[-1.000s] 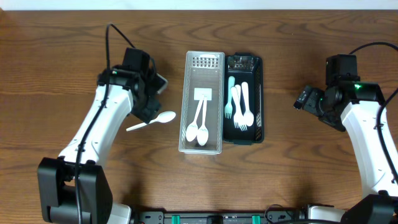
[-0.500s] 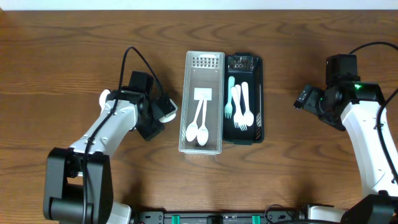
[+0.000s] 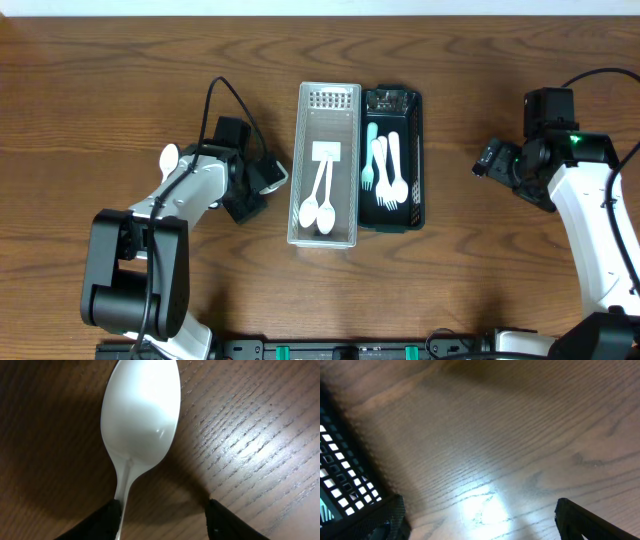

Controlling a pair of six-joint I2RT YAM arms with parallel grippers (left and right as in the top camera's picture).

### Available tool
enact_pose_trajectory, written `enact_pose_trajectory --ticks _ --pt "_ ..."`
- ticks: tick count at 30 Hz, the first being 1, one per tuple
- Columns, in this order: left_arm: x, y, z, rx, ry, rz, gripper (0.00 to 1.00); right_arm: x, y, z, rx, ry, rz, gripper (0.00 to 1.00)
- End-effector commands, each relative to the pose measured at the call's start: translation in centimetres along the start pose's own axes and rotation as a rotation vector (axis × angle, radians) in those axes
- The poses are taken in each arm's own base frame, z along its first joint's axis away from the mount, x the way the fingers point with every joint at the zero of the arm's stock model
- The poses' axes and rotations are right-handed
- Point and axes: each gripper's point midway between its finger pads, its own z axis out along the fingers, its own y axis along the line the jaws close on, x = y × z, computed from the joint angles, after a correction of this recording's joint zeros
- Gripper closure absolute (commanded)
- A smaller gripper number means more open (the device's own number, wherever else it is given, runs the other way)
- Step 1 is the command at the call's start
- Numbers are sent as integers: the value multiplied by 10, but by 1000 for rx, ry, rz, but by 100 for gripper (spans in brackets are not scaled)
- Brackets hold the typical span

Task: Pack container
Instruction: 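Move the left gripper back toward the remaining white spoon, then grasp the last white spoon with the left gripper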

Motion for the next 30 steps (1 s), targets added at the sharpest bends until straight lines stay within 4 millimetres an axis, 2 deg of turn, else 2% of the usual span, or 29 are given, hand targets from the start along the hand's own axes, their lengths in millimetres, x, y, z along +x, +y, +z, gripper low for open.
enact_pose_trajectory --ticks 1,5,8,9,13,17,22,24,27,30 --pt "9 -8 14 48 36 -3 54 1 -2 1 9 3 7 1" --pt "9 -7 14 44 39 -39 62 1 -2 1 9 3 7 1" --pt "12 -3 13 21 57 -56 82 1 -2 1 9 4 7 1" --pt "13 0 12 4 64 -64 94 2 -2 1 11 6 7 1" --pt "14 24 -7 -120 99 -126 94 4 -3 1 15 14 6 1" --pt "4 42 -55 -211 69 -143 94 5 -4 1 17 18 5 1" --pt "-21 48 -136 -300 -98 -292 94 6 -5 1 20 23 5 1" --pt "-38 37 -165 -283 -224 -379 94 6 -4 1 19 22 5 1" --pt "-70 5 -196 -171 -420 -427 94 5 -4 1 17 18 5 1" --pt "-86 -19 -214 -129 -504 -422 94 4 -4 1 15 17 6 1"
